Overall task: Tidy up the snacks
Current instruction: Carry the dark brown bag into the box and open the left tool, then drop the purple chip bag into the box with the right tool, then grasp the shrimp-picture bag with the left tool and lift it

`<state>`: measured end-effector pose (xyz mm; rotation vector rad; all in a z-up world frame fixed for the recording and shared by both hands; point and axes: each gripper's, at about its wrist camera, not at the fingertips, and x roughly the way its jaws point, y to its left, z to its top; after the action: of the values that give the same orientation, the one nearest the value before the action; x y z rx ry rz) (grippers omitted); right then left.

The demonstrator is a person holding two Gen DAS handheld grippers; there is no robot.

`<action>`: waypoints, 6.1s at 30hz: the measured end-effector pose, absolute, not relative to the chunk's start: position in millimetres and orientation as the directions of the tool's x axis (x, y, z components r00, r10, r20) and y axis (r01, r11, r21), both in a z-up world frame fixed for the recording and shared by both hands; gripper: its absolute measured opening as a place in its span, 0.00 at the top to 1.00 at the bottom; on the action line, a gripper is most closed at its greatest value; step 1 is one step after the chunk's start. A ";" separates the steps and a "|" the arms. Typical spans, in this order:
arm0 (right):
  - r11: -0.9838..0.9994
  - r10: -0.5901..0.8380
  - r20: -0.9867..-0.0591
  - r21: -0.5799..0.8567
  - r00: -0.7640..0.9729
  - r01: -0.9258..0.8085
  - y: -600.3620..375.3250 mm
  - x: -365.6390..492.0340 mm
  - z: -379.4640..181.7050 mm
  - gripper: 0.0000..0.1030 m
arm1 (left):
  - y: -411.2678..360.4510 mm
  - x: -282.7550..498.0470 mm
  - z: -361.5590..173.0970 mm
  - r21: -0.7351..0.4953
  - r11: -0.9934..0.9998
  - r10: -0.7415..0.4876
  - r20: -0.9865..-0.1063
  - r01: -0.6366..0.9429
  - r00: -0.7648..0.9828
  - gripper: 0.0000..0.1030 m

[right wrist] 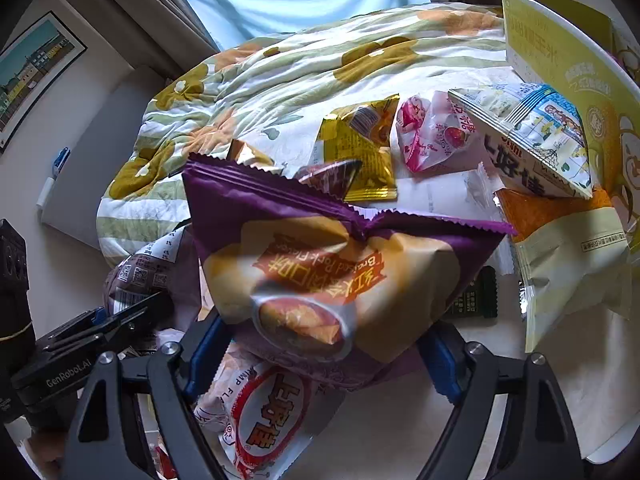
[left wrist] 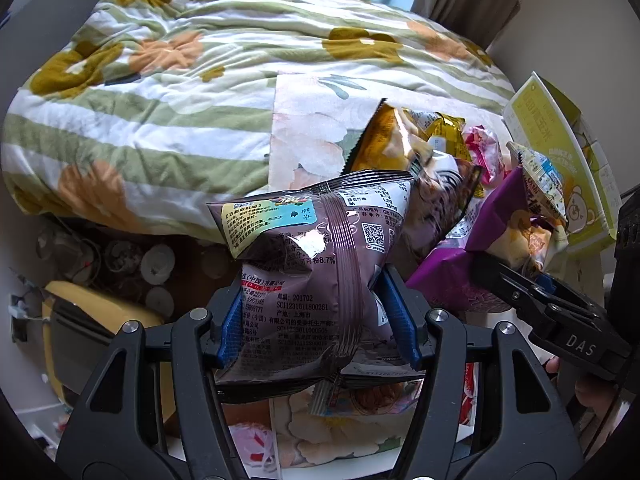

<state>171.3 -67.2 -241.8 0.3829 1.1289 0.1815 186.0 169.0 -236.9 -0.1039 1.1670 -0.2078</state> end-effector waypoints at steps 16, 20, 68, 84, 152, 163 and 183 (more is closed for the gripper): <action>0.918 0.329 -0.799 0.396 0.504 0.029 -87.7 138.8 -198.3 0.40 | 163.3 164.0 -189.5 -0.161 0.981 -0.192 -0.863 0.106 0.467 0.44; 0.918 0.324 -0.772 0.396 0.546 0.017 -104.9 128.4 -170.0 0.40 | 148.4 162.1 -158.7 -0.147 0.981 -0.191 -0.837 0.127 0.512 0.44; 0.949 0.167 -0.735 0.300 0.657 0.094 -455.8 134.4 -93.5 0.40 | -287.1 195.1 -146.9 -0.133 0.928 -0.301 -0.818 0.348 0.490 0.01; 0.905 0.252 -0.791 0.396 0.557 0.152 -424.0 194.4 -130.6 0.38 | -234.1 207.7 -121.4 -0.112 0.935 -0.276 -0.827 0.337 0.489 0.01; 0.938 0.345 -0.727 0.241 0.594 -0.250 -206.7 113.0 -113.8 0.03 | 66.0 71.2 -112.6 -0.192 0.971 -0.088 -0.837 -0.139 0.541 0.01; 0.940 0.306 -0.812 0.175 0.496 -0.293 -130.0 145.0 -170.0 0.03 | 136.7 100.0 -188.9 -0.322 0.922 -0.223 -0.896 -0.217 0.384 0.01; 0.596 0.187 -0.974 0.009 0.128 -0.803 -62.7 234.2 -267.3 0.04 | 130.0 142.7 -277.9 -0.343 0.814 -0.243 -0.934 -0.469 0.262 0.01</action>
<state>234.2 -62.7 -267.3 -0.6164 1.2422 0.7900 142.7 130.0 -277.9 -0.6479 1.3231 0.1681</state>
